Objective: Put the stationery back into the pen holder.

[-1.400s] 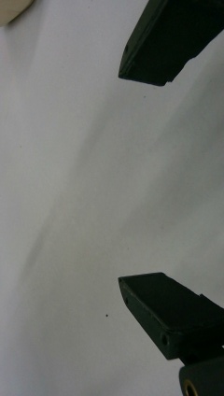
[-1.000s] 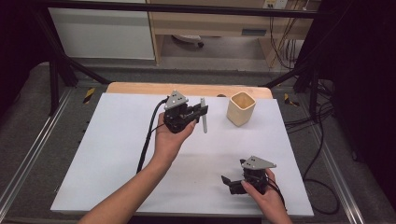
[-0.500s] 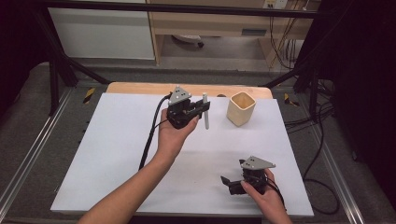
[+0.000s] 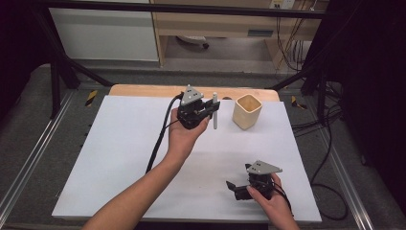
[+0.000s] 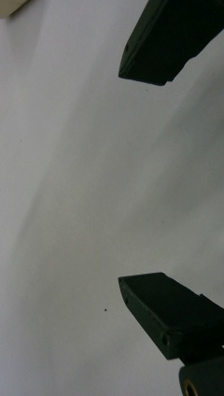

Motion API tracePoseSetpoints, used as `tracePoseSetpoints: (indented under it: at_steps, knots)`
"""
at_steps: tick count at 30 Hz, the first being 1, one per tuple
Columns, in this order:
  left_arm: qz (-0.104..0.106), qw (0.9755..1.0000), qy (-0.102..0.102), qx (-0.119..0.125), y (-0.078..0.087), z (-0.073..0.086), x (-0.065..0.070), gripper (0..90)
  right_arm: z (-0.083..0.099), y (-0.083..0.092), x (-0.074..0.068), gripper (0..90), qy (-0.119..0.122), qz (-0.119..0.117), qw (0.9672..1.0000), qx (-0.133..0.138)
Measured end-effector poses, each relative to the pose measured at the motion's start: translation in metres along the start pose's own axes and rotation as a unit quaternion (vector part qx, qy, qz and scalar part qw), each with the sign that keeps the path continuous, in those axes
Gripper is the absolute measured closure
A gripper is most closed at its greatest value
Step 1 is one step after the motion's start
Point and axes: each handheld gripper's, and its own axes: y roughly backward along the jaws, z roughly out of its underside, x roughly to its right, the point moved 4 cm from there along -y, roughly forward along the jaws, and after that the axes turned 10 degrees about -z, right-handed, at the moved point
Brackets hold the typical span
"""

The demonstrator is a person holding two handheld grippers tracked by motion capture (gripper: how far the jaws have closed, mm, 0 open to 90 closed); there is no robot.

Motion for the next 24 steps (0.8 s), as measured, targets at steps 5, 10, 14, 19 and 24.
tracePoseSetpoints:
  at_steps: [5,10,14,19,24]
  knots:
    - [0.006,0.9997,0.022,0.001,-0.006,-0.006,0.003,78.7,0.000,0.000,-0.001,2.9,-0.001,-0.002,1.0000,0.000]
    - [-0.005,0.9999,0.011,0.006,-0.012,-0.015,0.004,78.7,0.000,0.000,-0.001,2.9,0.001,-0.002,1.0000,0.001]
    - [-0.015,0.9997,-0.007,0.016,-0.018,-0.021,0.005,78.7,-0.001,-0.001,-0.002,2.9,0.001,-0.005,1.0000,0.000]
    - [-0.016,0.9996,-0.006,0.021,-0.027,-0.025,0.007,78.7,-0.002,-0.003,-0.004,2.9,0.003,-0.008,1.0000,-0.001]
    - [-0.015,0.9993,-0.022,0.027,-0.037,-0.031,0.016,78.7,-0.002,-0.003,-0.005,2.9,0.006,-0.009,0.9999,-0.001]
